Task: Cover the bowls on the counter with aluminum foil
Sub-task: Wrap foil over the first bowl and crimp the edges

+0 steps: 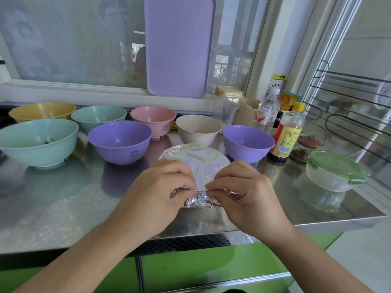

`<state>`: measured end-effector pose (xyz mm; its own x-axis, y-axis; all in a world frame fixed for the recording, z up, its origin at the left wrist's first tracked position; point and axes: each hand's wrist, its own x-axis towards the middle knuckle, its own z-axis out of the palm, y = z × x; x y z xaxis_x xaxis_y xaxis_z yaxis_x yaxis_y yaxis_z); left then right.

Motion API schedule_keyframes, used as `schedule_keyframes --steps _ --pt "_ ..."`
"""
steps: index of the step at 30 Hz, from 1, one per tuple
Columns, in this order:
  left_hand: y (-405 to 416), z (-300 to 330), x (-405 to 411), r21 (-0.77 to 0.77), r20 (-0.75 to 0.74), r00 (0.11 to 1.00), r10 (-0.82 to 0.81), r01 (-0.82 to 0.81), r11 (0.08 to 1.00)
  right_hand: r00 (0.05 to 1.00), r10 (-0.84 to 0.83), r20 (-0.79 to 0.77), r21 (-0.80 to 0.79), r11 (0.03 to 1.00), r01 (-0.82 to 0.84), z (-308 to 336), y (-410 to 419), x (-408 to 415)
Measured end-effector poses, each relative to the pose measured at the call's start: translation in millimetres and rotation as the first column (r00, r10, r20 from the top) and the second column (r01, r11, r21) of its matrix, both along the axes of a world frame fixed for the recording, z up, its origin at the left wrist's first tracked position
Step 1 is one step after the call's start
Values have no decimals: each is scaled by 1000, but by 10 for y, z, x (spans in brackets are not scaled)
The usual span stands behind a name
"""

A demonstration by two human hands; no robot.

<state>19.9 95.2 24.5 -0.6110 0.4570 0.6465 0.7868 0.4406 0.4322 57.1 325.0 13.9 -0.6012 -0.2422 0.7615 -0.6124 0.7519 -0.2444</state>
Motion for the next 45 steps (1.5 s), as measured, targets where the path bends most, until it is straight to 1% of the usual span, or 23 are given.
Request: schedule_keyframes --steps 5,10,13,16,19,21,23,29,33,35,38,42,45 --pt "-63 40 -4 -13 14 1000 -3 4 1000 999 28 42 -24 999 -27 11 -23 3" --pt "-56 14 22 -22 5 1000 8 -8 1000 1000 13 23 -35 999 -12 -1 -71 8" --pt "-4 -1 58 -35 -10 1000 3 -3 999 999 38 30 -47 998 -36 6 -114 25" --pt "43 -3 75 -34 -14 1000 13 -13 999 994 73 76 -111 992 -64 38 -90 60" --pt "16 14 61 -12 16 1000 18 -17 1000 991 30 129 -156 988 -9 60 5 54" --pt "-8 22 48 -7 48 999 11 -10 1000 987 6 162 -145 989 18 58 41 33" --pt "-21 35 35 -2 79 997 10 -10 1000 987 -4 159 -116 993 23 46 41 16" --pt "-37 70 11 13 112 994 -13 11 1000 996 -51 68 0 999 51 -7 7 -2" --pt "-46 67 9 5 132 991 4 -5 1000 997 -63 47 12 998 62 -55 -4 11" --pt "-44 63 12 -2 139 990 17 -17 1000 994 -90 65 -19 996 91 -76 -15 35" --pt "-37 52 20 -13 123 992 23 -21 1000 987 -119 109 -85 988 128 -84 -1 68" --pt "-16 46 38 -39 76 997 22 -19 999 990 -90 109 -28 995 94 -77 -26 70" --pt "54 28 44 -35 33 999 42 -41 999 994 -59 96 -49 997 64 -46 -60 33"
